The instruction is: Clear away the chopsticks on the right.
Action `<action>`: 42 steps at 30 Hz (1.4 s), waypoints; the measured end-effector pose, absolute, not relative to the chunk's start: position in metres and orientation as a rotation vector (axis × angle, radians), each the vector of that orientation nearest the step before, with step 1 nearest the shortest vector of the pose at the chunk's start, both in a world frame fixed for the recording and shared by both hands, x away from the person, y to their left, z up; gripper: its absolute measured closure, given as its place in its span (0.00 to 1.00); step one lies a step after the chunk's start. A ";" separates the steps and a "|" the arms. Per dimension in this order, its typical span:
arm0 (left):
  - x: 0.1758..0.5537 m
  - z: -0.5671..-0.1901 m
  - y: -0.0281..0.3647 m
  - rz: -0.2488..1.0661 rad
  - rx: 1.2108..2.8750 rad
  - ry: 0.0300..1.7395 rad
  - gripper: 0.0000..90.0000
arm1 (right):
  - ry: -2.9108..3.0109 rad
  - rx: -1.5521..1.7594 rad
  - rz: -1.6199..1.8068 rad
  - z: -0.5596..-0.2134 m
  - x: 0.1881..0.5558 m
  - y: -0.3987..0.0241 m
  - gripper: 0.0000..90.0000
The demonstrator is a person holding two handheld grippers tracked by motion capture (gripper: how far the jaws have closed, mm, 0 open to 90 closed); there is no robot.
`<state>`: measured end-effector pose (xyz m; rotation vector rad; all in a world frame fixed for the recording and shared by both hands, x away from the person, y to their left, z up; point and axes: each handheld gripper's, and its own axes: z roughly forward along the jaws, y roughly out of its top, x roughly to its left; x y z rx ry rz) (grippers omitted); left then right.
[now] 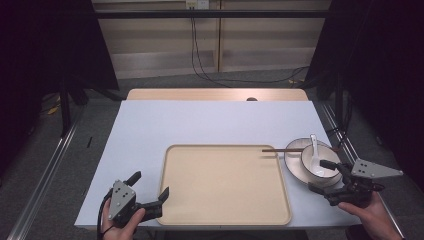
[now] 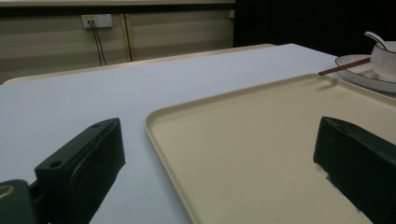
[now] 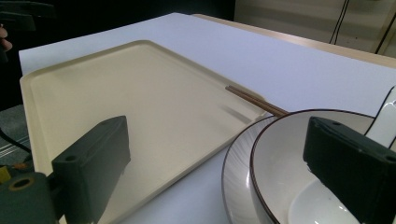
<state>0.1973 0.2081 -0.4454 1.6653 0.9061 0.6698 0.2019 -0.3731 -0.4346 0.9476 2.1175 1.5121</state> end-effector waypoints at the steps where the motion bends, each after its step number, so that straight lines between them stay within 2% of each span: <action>1: 0.198 -0.446 0.208 0.665 1.673 0.898 0.02 | 2.116 0.950 1.510 -0.434 0.202 -0.373 0.07; 16: 0.200 -0.447 0.209 0.673 1.687 0.916 0.02 | 2.137 0.964 1.505 -0.426 0.205 -0.387 0.10; 26: 0.201 -0.447 0.210 0.672 1.685 0.923 0.02 | 2.192 0.911 1.472 -0.403 0.232 -0.406 0.13; 28: 0.201 -0.446 0.210 0.682 1.687 0.923 0.02 | 2.258 0.904 1.461 -0.399 0.241 -0.413 0.26; 30: 0.201 -0.446 0.210 0.678 1.685 0.920 0.02 | 2.294 0.899 1.464 -0.396 0.246 -0.419 0.27; 31: 0.202 -0.447 0.210 0.681 1.684 0.927 0.02 | 2.292 0.898 1.443 -0.395 0.249 -0.422 0.24; 33: 0.202 -0.447 0.210 0.682 1.685 0.930 0.02 | 2.303 0.899 1.379 -0.390 0.257 -0.427 0.27; 35: 0.202 -0.446 0.210 0.681 1.690 0.924 0.02 | 2.333 0.892 1.349 -0.386 0.265 -0.434 0.30; 36: 0.203 -0.446 0.209 0.677 1.689 0.916 0.02 | 2.354 0.895 1.307 -0.381 0.274 -0.440 0.36; 37: 0.203 -0.446 0.209 0.674 1.689 0.914 0.02 | 2.354 0.895 1.307 -0.381 0.274 -0.440 0.36; 38: 0.203 -0.447 0.209 0.669 1.690 0.908 0.02 | 2.369 0.891 1.300 -0.379 0.278 -0.443 0.41; 42: 0.204 -0.447 0.209 0.671 1.694 0.913 0.02 | 2.445 0.902 1.193 -0.374 0.306 -0.456 0.46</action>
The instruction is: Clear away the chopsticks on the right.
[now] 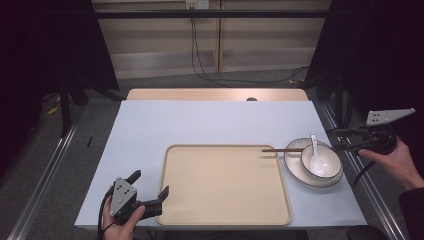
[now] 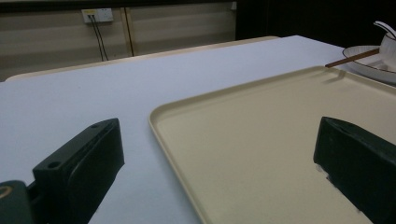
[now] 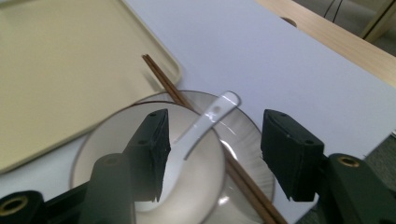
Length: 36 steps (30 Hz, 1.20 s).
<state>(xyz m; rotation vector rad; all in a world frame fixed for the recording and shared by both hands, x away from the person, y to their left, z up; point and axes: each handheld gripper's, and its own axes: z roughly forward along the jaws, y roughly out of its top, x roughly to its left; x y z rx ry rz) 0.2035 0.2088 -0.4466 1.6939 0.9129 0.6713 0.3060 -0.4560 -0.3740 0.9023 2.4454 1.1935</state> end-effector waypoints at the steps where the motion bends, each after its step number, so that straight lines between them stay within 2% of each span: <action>1: 0.204 -0.447 0.209 0.671 1.694 0.913 0.02 | 2.445 0.902 1.193 -0.374 0.306 -0.456 0.46; 7: 0.204 -0.447 0.209 0.667 1.698 0.910 0.02 | 2.511 0.925 1.113 -0.377 0.337 -0.467 0.55; 12: 0.204 -0.447 0.209 0.672 1.701 0.915 0.02 | 2.656 0.895 0.975 -0.389 0.358 -0.469 0.76; 13: 0.204 -0.447 0.209 0.672 1.701 0.914 0.02 | 2.656 0.895 0.975 -0.389 0.358 -0.469 0.76; 18: 0.204 -0.447 0.209 0.677 1.707 0.913 0.02 | 2.766 0.907 0.875 -0.409 0.372 -0.465 0.88; 22: 0.204 -0.447 0.209 0.681 1.705 0.919 0.02 | 2.797 0.908 0.834 -0.417 0.376 -0.462 0.90; 36: 0.206 -0.448 0.211 0.675 1.700 0.914 0.02 | 2.861 0.884 0.778 -0.425 0.374 -0.455 0.90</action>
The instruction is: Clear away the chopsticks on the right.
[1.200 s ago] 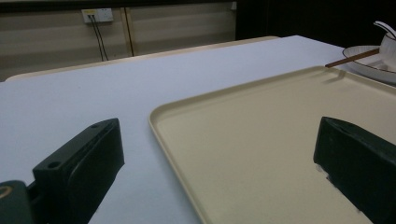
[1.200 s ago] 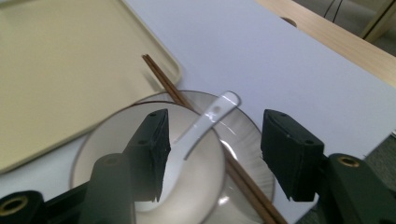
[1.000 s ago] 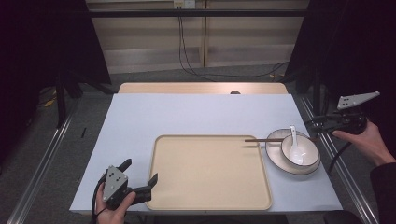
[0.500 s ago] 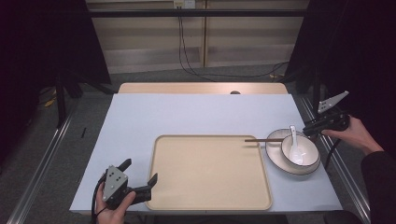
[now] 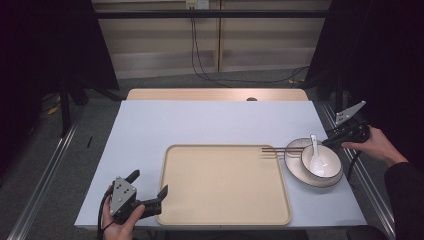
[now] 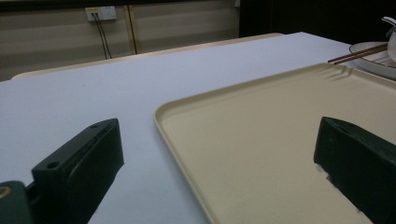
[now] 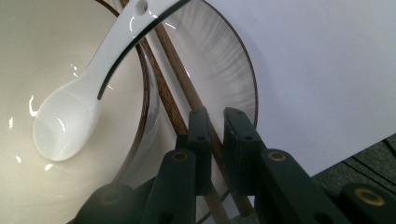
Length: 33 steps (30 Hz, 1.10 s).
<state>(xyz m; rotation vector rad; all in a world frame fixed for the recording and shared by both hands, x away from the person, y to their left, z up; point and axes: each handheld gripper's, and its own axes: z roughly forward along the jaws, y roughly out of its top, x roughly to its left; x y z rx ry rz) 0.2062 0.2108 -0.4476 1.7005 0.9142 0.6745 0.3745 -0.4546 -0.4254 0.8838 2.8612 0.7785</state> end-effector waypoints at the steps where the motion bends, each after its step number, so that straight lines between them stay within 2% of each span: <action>1: 0.206 -0.448 0.210 0.674 1.694 0.921 0.02 | 2.860 0.866 0.786 -0.426 0.375 -0.454 0.90; 11: 0.206 -0.447 0.211 0.700 1.716 0.927 0.02 | 2.882 0.712 0.746 -0.433 0.380 -0.443 0.85; 16: 0.206 -0.447 0.211 0.697 1.722 0.918 0.02 | 2.861 0.687 0.752 -0.435 0.380 -0.441 0.93; 33: 0.206 -0.447 0.211 0.703 1.722 0.908 0.02 | 2.817 0.816 0.843 -0.434 0.381 -0.451 0.94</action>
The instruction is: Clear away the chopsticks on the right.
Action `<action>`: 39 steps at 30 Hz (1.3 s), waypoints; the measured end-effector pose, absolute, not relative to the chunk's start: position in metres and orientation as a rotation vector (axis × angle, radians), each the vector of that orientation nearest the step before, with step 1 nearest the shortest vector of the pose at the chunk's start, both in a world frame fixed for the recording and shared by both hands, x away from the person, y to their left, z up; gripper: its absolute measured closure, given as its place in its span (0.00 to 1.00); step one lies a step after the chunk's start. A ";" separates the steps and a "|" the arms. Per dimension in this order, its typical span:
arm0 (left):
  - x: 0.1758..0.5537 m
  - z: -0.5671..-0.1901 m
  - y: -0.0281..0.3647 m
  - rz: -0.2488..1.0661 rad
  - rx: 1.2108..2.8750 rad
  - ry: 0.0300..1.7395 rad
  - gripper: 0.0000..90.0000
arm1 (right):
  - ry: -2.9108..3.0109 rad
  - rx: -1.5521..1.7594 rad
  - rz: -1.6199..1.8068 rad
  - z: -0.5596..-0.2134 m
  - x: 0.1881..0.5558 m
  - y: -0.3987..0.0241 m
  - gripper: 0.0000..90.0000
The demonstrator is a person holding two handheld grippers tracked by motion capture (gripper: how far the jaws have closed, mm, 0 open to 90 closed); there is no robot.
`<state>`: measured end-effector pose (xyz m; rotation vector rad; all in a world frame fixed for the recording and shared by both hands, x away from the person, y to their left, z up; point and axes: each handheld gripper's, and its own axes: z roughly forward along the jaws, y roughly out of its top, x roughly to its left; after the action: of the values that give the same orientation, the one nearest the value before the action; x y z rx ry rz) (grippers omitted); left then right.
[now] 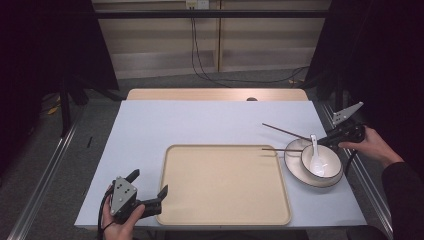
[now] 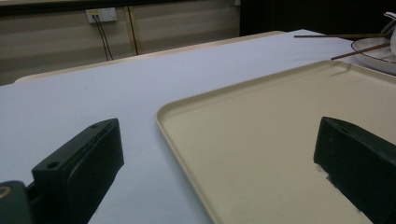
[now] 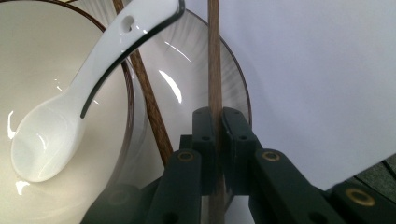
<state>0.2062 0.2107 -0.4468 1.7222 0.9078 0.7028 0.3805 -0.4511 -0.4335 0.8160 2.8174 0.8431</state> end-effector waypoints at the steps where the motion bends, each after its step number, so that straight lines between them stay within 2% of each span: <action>1: 0.206 -0.447 0.211 0.703 1.722 0.908 0.02 | 2.811 0.844 0.845 -0.433 0.380 -0.453 0.94; 15: 0.206 -0.447 0.211 0.706 1.718 0.918 0.02 | 2.562 1.188 1.102 -0.410 0.364 -0.463 0.94; 39: 0.206 -0.446 0.210 0.709 1.716 0.908 0.02 | 2.385 1.398 1.362 -0.396 0.301 -0.408 0.94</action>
<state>0.2060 0.2100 -0.4464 1.7161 0.9083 0.7090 0.3006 -0.4077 -0.3965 1.3977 2.3850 1.3619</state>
